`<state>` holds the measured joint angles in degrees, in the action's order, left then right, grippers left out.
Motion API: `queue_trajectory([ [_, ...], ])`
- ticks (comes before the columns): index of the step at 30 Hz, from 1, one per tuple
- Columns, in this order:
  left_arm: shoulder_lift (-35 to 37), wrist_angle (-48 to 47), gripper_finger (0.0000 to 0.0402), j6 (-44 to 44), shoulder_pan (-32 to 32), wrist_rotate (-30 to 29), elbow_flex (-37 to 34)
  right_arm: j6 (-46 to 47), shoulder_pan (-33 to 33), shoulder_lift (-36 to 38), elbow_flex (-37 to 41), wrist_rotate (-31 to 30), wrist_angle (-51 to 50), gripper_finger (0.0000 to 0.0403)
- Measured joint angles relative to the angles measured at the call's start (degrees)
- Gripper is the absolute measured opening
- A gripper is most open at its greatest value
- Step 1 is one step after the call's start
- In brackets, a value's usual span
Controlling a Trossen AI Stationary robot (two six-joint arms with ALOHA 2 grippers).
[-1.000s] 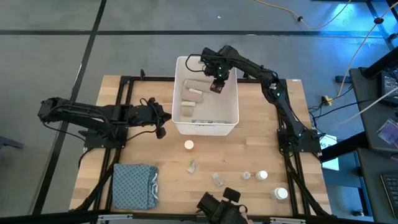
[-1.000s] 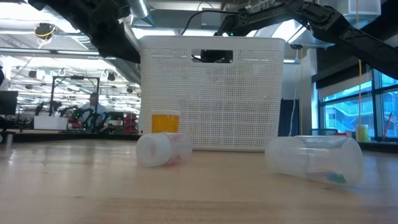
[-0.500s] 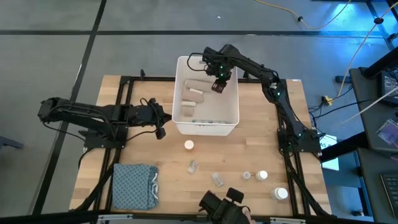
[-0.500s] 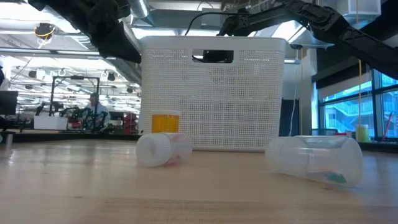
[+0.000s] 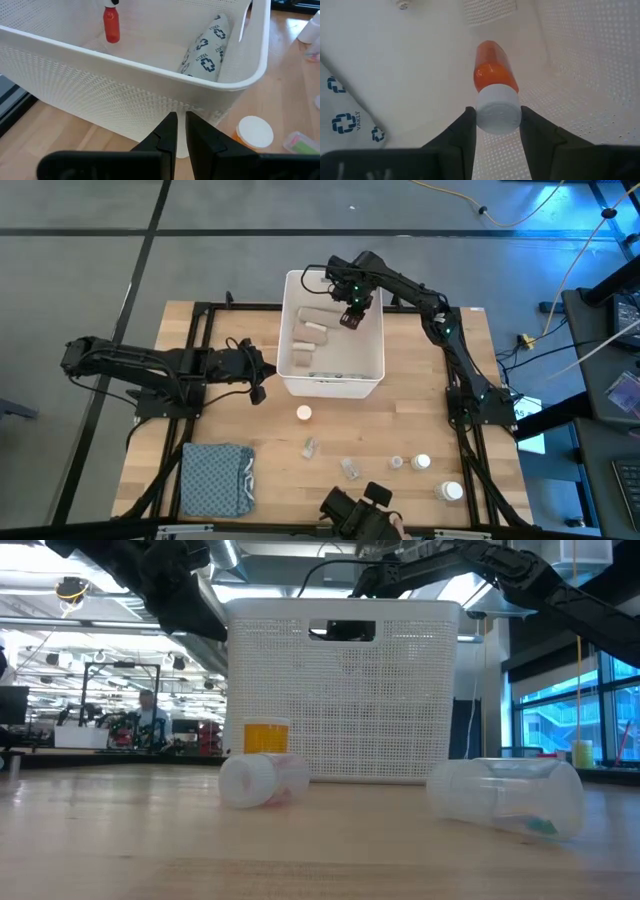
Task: Pick & place medical supplies in basket/bin
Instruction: Put the red pill bottle into the white bin, then put the large white pill bottle into the white bin
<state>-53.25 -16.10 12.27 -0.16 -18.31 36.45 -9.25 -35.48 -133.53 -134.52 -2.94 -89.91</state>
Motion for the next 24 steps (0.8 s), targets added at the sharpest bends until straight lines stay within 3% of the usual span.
queue_trajectory([
  [13, 0.00, -0.42, 0.0031, 0.00, 0.00, 0.06, 0.02, -0.10, -0.02, 0.00, 0.00, 0.02, 0.13, 0.0179],
  [24, 0.49, -0.48, 0.0031, -1.53, 0.00, 0.06, 0.02, -0.11, -0.04, -0.01, -0.27, 0.02, 0.34, 0.0181],
])
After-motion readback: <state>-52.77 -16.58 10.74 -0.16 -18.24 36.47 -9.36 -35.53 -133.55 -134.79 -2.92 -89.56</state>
